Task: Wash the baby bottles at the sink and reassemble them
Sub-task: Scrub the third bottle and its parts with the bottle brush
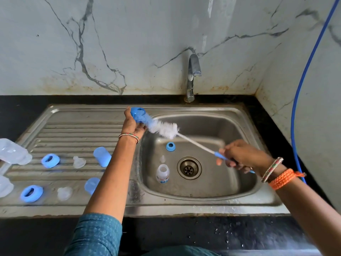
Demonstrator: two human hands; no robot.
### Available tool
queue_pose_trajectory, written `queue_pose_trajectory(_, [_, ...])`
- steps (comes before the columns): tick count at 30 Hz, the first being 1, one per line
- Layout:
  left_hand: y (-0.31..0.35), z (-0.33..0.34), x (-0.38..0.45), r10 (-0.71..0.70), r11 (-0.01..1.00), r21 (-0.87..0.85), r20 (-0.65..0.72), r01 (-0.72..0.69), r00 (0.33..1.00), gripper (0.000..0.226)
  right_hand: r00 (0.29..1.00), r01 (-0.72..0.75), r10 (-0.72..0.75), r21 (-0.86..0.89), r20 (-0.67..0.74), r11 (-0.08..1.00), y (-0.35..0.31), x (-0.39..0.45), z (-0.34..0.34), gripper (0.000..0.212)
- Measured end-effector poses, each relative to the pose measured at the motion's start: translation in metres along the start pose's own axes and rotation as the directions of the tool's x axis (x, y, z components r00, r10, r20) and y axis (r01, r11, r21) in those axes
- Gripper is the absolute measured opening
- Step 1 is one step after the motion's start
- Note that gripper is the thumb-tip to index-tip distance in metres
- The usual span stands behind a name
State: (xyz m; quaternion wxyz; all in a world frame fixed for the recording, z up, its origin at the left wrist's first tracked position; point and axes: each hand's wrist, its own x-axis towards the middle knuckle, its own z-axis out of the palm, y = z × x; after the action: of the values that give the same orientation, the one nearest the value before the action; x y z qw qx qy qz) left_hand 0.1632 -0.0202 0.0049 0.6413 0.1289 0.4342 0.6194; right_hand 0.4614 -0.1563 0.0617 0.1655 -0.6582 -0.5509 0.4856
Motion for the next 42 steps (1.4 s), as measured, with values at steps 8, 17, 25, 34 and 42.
queue_pose_trajectory(8, [0.012,-0.012,-0.004,-0.061,0.996,-0.066,0.005,0.061,0.998,0.024,0.943,0.148,-0.264,-0.457,-0.201,0.877,0.002,-0.008,0.008,0.016])
queue_pose_trajectory(17, [0.013,-0.009,-0.006,0.005,0.972,-0.235,0.009,-0.003,1.000,0.027,0.996,0.078,-0.078,-0.007,-0.053,0.997,-0.007,-0.011,0.013,0.035])
queue_pose_trajectory(25, [0.009,-0.007,-0.003,-0.007,0.983,-0.184,-0.033,0.001,0.999,0.026,0.433,0.141,-0.715,-0.743,-0.548,0.655,-0.005,-0.017,0.022,0.020])
queue_pose_trajectory(34, [0.010,-0.010,-0.004,0.000,0.979,-0.203,0.013,0.002,1.000,0.022,0.923,0.220,-0.277,-0.225,-0.267,0.949,-0.001,-0.010,0.011,0.020])
queue_pose_trajectory(42, [0.018,-0.025,0.009,-0.158,0.979,0.105,-0.144,0.174,0.977,0.032,0.360,0.077,-0.914,-0.971,-0.186,0.228,-0.005,-0.016,0.019,0.045])
